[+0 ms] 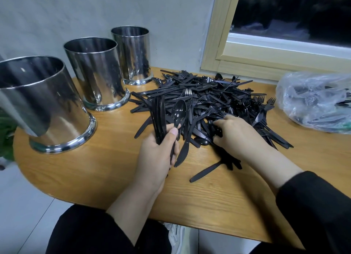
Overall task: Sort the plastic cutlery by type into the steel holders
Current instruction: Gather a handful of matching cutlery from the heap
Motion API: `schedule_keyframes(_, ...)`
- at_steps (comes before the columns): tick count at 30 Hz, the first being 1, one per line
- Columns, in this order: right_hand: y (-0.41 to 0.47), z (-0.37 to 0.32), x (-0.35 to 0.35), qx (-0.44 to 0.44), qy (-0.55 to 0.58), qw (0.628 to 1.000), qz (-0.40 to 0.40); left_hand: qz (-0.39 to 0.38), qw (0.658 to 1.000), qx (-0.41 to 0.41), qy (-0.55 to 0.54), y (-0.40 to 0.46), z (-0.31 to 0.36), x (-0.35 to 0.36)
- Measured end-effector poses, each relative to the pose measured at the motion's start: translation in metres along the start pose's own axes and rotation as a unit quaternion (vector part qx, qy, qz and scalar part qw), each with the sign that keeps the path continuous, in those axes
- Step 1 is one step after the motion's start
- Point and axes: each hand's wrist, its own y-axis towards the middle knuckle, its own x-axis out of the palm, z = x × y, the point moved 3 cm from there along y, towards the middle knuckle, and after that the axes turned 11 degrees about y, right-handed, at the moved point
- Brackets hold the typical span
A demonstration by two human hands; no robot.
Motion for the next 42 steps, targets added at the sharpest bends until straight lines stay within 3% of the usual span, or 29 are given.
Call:
schedule_keyframes(9, 0.009, -0.005, 0.0, 0.033, 0.05, 0.998, 0.009, -0.013, 1.0, 0.002, 0.012, 0.001, -0.001, 0.002)
schedule_keyframes(13, 0.01, -0.001, -0.002, 0.065, 0.158, 0.985, 0.029, -0.01, 1.0, -0.004, 0.025, 0.002, -0.003, 0.002)
schedule_keyframes(18, 0.011, 0.006, -0.011, 0.067, 0.304, 0.948, 0.062, -0.02, 0.999, 0.01, 0.04, 0.001, -0.002, 0.002)
schedule_keyframes(25, -0.008, -0.02, -0.054, -0.018, 0.452, 0.867, 0.207, -0.018, 0.999, 0.008, 0.038, -0.001, 0.0, 0.003)
schedule_keyframes(29, -0.018, -0.041, -0.049, -0.029, 0.545, 0.828, 0.132, -0.015, 0.999, 0.001, 0.035, -0.003, 0.001, 0.004)
schedule_keyframes(34, -0.019, -0.06, -0.019, -0.022, 0.5, 0.859, 0.111, -0.019, 1.0, -0.008, 0.013, -0.007, 0.008, 0.006)
schedule_keyframes(42, -0.016, -0.07, 0.0, 0.008, 0.492, 0.854, 0.169, -0.03, 0.998, 0.014, 0.05, -0.006, 0.009, 0.005)
